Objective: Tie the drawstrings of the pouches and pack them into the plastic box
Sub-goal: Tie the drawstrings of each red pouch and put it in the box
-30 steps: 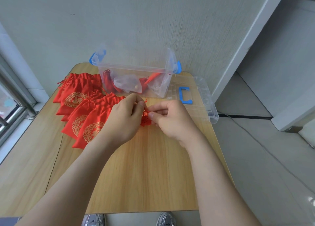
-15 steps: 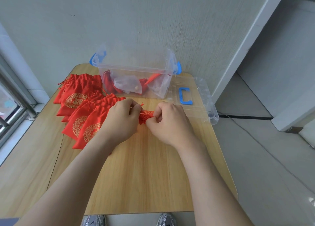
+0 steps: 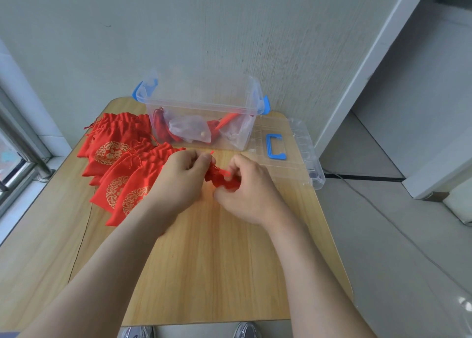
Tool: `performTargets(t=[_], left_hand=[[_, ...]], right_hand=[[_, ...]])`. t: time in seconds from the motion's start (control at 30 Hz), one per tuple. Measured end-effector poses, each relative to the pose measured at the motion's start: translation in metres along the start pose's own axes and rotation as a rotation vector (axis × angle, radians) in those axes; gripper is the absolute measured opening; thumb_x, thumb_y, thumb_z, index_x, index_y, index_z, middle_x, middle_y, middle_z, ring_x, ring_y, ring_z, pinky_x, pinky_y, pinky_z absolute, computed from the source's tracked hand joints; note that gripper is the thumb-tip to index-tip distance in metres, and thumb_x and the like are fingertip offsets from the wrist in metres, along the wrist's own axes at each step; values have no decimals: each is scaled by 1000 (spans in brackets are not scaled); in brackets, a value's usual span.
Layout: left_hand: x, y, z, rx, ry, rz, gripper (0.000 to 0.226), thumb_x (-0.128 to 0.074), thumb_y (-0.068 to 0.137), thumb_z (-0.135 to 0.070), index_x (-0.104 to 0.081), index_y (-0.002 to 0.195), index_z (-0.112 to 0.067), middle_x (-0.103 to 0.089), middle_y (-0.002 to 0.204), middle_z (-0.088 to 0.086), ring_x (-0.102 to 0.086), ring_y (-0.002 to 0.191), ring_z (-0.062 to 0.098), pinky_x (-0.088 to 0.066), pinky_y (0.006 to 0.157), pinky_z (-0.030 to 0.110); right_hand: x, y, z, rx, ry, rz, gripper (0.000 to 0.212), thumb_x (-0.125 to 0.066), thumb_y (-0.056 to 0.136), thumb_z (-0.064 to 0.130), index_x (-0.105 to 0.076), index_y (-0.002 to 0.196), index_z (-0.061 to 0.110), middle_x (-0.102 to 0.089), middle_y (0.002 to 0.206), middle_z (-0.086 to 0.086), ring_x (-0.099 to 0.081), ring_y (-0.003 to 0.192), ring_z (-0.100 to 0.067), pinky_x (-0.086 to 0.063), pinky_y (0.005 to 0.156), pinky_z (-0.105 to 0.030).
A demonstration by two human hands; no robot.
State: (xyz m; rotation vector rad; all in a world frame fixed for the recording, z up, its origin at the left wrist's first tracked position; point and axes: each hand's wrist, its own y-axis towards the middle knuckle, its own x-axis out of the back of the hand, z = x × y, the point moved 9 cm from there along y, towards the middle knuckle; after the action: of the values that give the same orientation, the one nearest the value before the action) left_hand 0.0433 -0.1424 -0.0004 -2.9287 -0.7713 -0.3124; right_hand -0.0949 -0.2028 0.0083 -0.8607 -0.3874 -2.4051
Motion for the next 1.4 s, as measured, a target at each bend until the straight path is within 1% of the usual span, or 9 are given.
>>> performTargets(t=[0.17,0.23,0.33,0.43,0.57,0.9,1.17,1.3,1.4], left_hand=[[11,5,0,59,-376,-63,25,-45,113,-19,-60,96,-9,-37,58,-4,-32,46,13,-31,48,27],[24,6,2,16,-248,-161,27,-45,109,-19,-66,96,-8,-52,61,2,-46,49,17,-41,50,29],[39,6,1,-100,199,-275,23,-52,102,-26,-73,94,-19,-72,81,-5,-65,77,20,-50,73,37],[35,6,0,-252,496,-263,16,-57,96,-18,-73,96,-18,-73,94,-5,-65,91,21,-43,82,33],[27,10,9,-347,704,-184,18,-58,86,-23,-71,98,-25,-68,99,-6,-58,100,29,-46,90,47],[15,24,20,-326,839,-138,22,-68,82,-13,-71,100,-25,-67,100,-8,-52,105,29,-33,89,44],[13,27,27,-323,829,-97,12,-67,88,-20,-71,97,-27,-67,98,-14,-50,106,23,-23,87,39],[13,27,26,-331,832,-88,11,-68,90,-20,-71,97,-28,-66,99,-14,-50,106,22,-25,89,39],[12,26,26,-326,835,-81,12,-67,91,-20,-72,99,-28,-67,100,-14,-50,107,22,-27,91,40]], right_hand=[[11,0,-1,84,137,-216,26,-67,98,13,-49,103,31,-76,82,7,-70,77,-12,-53,69,-35],[24,-1,-3,88,189,-369,25,-65,100,7,-48,109,23,-75,88,7,-71,84,-11,-54,74,-34],[35,-3,-6,43,192,-495,29,-64,99,3,-45,108,23,-71,97,4,-68,88,-6,-50,75,-28],[32,-1,-14,-66,213,-487,25,-63,93,3,-55,105,24,-68,97,14,-64,90,0,-47,76,-26],[29,7,-9,-76,385,-475,43,-69,79,8,-57,115,27,-75,110,5,-74,92,-11,-60,81,-34],[44,54,44,111,313,-554,49,-73,84,1,-64,127,21,-72,124,6,-73,108,-15,-62,93,-45],[58,125,61,58,534,-563,61,-51,81,-8,-65,138,11,-70,130,-5,-71,118,-18,-61,99,-45],[58,154,59,-20,453,-502,63,-54,79,-3,-61,141,10,-68,132,-7,-66,123,-18,-57,105,-37],[58,162,62,-85,-87,-421,48,-62,90,6,-60,138,15,-66,134,-8,-59,128,-28,-45,103,-32]])
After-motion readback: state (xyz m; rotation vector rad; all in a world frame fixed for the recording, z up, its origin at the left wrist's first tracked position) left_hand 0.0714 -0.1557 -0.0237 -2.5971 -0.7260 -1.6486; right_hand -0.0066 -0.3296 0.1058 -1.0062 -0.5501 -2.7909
